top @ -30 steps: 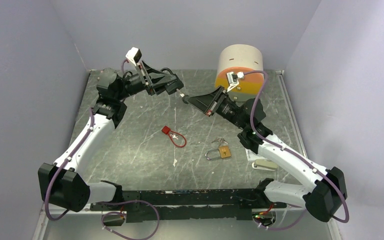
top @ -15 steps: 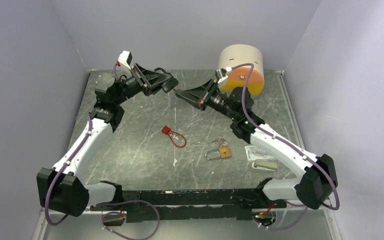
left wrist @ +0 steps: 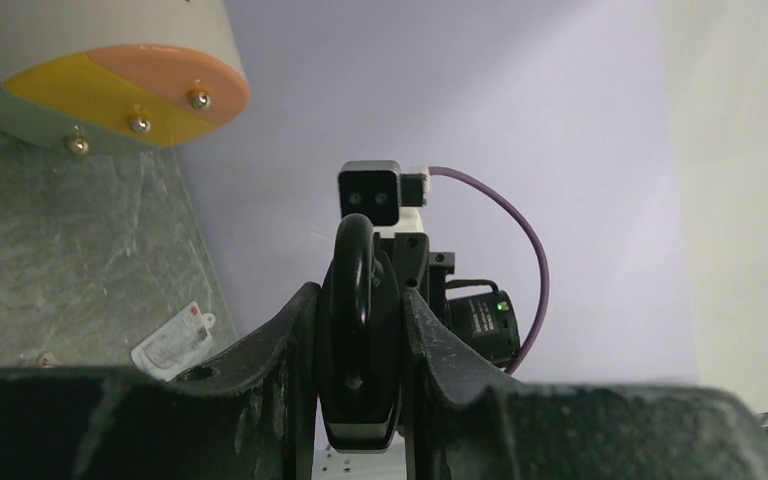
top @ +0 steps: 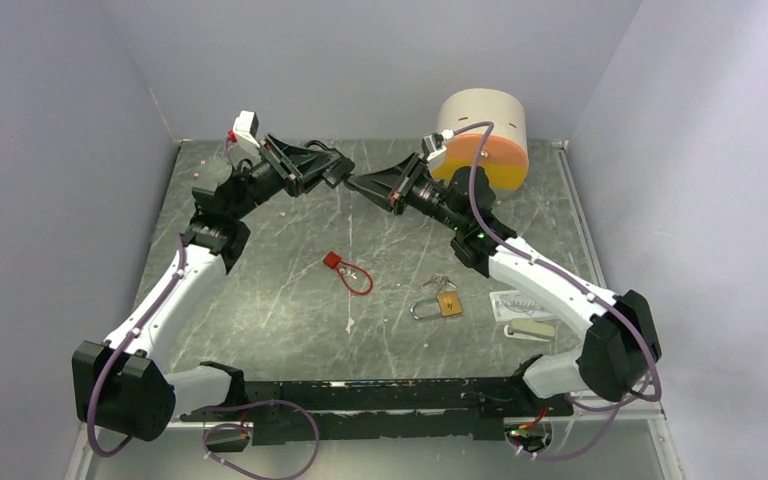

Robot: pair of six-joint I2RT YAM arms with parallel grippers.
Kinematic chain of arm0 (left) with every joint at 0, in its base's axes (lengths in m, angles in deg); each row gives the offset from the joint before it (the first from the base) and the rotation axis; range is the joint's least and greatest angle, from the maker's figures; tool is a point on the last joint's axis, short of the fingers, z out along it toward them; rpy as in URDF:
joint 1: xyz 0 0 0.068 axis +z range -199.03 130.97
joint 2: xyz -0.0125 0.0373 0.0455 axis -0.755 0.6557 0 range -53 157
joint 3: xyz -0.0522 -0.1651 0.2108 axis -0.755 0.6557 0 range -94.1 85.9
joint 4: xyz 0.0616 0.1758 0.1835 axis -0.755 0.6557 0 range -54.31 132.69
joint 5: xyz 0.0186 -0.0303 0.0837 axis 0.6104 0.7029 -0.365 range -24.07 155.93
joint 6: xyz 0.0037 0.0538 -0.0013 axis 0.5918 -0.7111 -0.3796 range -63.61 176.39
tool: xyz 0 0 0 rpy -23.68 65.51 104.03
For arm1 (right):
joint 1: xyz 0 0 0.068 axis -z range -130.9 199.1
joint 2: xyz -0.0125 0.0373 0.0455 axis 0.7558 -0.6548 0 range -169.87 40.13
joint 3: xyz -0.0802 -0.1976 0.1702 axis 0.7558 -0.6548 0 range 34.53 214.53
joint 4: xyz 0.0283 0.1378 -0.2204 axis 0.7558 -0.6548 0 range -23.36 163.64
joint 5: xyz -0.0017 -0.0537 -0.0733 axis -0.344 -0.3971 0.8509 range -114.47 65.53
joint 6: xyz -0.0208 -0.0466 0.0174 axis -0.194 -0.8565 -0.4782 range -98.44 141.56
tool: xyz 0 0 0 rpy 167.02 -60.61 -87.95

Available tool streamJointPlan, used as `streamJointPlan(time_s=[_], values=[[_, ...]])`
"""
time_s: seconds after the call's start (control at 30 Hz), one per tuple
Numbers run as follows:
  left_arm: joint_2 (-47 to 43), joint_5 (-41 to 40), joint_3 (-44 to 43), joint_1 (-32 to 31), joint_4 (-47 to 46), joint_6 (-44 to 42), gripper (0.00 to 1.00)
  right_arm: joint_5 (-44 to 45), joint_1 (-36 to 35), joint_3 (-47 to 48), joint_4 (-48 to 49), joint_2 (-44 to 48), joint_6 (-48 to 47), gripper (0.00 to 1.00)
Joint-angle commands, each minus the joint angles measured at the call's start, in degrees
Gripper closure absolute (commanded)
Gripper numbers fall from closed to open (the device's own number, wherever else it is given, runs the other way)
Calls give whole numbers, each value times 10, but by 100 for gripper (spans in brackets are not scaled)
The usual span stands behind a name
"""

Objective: Unlock with the key

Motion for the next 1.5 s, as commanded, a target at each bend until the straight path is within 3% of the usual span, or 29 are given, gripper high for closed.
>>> streamJointPlan(time_s=[0.0,0.13,0.17,0.33,0.5,0.57,0.7,0.83,1.0,1.1,1.2,1.37,1.47], values=[[-46,115,-1,-30,-85,-77,98,-10,33,-31,164,-43,143,100],[-52,93,20,-31,-153,-167,97,-73,38,-77,316,-84,331,100],[-45,81,33,-31,-205,-196,97,-79,30,-98,389,-96,418,100],[-19,64,65,-33,-355,-194,98,-57,19,-119,446,-85,512,100],[-7,55,72,-35,-404,-192,97,-33,19,-142,477,-83,556,100],[-14,55,66,-35,-377,-210,97,-38,22,-152,446,-73,515,100],[-36,55,56,-35,-269,-282,97,-73,52,-176,320,-30,348,54],[-43,85,38,-35,-168,-342,97,-92,110,-194,178,30,155,36],[-40,164,4,-35,-53,-418,98,-151,186,-168,74,76,-56,31],[-25,271,-29,-35,7,-453,98,-183,173,-48,-78,80,-271,29],[-7,363,-56,-35,33,-459,97,-201,137,67,-200,48,-418,29],[-4,418,-67,-35,48,-468,98,-270,106,110,-131,20,-417,28],[-3,422,-83,-35,111,-509,97,-275,69,155,-164,-2,-456,28]])
